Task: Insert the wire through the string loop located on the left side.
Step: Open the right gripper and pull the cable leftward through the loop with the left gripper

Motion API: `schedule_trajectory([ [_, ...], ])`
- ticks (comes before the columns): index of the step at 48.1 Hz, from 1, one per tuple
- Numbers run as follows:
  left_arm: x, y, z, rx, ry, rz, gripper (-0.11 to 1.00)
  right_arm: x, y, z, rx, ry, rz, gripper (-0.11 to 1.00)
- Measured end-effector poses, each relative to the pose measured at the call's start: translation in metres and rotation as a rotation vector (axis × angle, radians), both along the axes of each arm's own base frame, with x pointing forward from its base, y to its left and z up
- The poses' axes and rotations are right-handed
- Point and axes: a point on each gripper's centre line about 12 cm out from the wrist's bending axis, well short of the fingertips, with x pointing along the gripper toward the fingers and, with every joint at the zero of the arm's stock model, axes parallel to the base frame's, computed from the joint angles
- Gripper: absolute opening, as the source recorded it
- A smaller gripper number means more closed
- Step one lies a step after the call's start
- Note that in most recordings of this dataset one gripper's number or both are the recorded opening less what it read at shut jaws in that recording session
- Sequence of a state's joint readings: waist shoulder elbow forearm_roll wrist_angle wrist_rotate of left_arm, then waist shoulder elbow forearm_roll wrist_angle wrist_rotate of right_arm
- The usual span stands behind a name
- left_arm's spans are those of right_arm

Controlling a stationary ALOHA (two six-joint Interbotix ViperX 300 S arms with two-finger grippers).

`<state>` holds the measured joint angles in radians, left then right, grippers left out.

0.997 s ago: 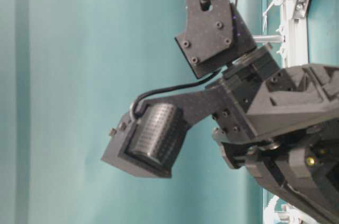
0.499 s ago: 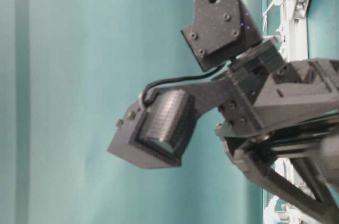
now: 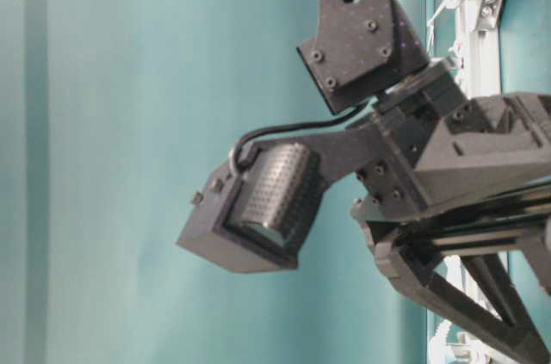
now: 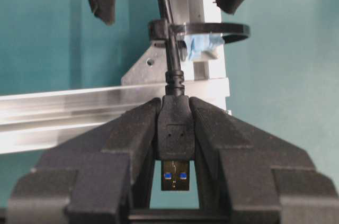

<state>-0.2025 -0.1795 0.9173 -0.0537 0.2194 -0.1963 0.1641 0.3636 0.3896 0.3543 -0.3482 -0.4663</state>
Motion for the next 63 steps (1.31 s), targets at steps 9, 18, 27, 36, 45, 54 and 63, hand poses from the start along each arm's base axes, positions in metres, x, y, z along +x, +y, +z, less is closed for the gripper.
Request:
schedule_trajectory([
  [9, -0.011, 0.002, 0.002, 0.004, 0.029, -0.002, 0.18, 0.0, 0.001, -0.001, -0.002, 0.001, 0.004, 0.91],
  [18, -0.032, 0.003, 0.006, 0.008, 0.061, -0.014, 0.18, -0.001, 0.003, -0.001, -0.001, 0.003, 0.006, 0.91],
  [27, -0.053, 0.003, 0.009, 0.009, 0.098, -0.03, 0.18, -0.001, 0.003, -0.002, -0.001, 0.005, 0.006, 0.91],
  [36, -0.073, 0.005, 0.015, -0.01, 0.109, -0.01, 0.18, -0.001, 0.003, -0.002, -0.001, 0.005, 0.006, 0.91],
  [45, -0.09, 0.004, 0.017, -0.031, 0.111, -0.003, 0.18, -0.001, 0.003, -0.001, -0.002, 0.003, 0.007, 0.91],
  [54, -0.093, 0.0, 0.02, -0.037, 0.091, -0.023, 0.18, -0.001, 0.003, -0.002, -0.002, 0.004, 0.007, 0.91],
  [63, -0.093, -0.001, 0.018, -0.041, 0.087, -0.02, 0.18, -0.001, 0.002, -0.001, -0.002, 0.003, 0.005, 0.91],
])
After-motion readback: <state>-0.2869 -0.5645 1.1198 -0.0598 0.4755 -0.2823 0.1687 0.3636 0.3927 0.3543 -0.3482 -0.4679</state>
